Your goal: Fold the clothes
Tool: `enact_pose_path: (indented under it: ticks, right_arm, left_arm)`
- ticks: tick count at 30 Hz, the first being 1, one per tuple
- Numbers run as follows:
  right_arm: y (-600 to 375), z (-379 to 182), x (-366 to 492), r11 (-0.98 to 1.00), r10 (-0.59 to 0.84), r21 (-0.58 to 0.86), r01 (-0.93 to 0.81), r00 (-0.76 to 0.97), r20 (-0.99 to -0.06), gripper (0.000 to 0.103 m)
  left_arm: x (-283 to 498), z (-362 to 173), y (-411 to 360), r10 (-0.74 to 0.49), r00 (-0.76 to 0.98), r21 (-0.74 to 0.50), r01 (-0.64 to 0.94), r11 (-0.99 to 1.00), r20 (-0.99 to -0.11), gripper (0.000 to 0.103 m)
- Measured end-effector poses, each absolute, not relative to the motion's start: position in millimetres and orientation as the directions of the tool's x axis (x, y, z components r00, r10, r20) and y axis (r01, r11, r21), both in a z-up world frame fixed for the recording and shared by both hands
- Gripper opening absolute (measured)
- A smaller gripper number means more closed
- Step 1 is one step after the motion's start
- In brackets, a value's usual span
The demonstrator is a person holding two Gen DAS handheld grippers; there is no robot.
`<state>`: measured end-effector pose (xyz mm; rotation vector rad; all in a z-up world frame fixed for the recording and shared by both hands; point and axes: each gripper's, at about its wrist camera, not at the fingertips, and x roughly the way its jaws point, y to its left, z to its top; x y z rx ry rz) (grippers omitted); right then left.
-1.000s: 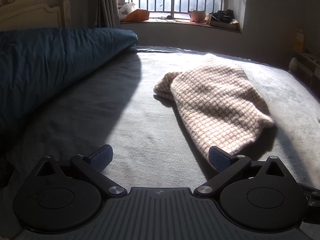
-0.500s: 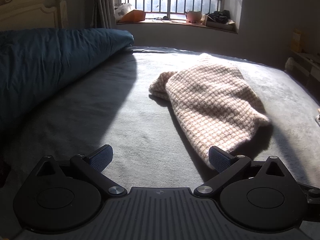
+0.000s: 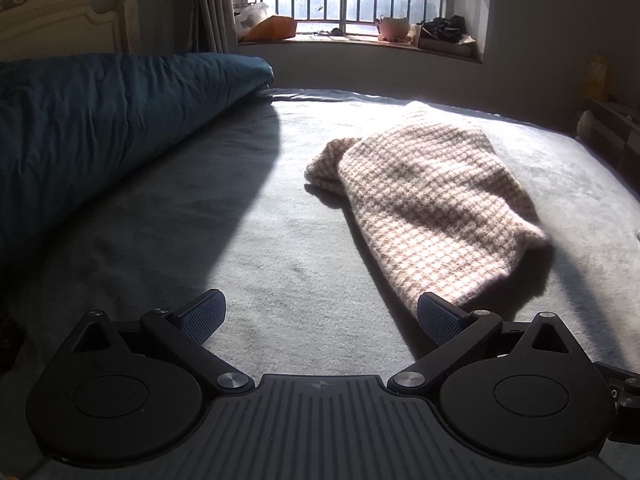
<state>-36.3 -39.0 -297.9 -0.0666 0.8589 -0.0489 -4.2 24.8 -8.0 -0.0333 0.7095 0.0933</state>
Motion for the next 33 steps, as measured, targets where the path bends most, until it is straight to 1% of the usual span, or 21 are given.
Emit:
enact_pose_path:
  ticks: [21,33]
  right_arm:
    - [-37.6,-299.7,-36.9,0.997,-0.070,-0.079,0.015,0.646,-0.761,0.102]
    - [-48.1,-306.1,-30.4,0.998,-0.055,-0.049,0.028,0.649,-0.759,0.102]
  left_arm:
    - [-4.6,-8.0,24.7,0.077,0.749,0.007,-0.097,0.995,-0.658,0.103]
    - [2.9,-15.3,33.8,0.051,0.753,-0.038,-0.100,0.994,-0.657,0.103]
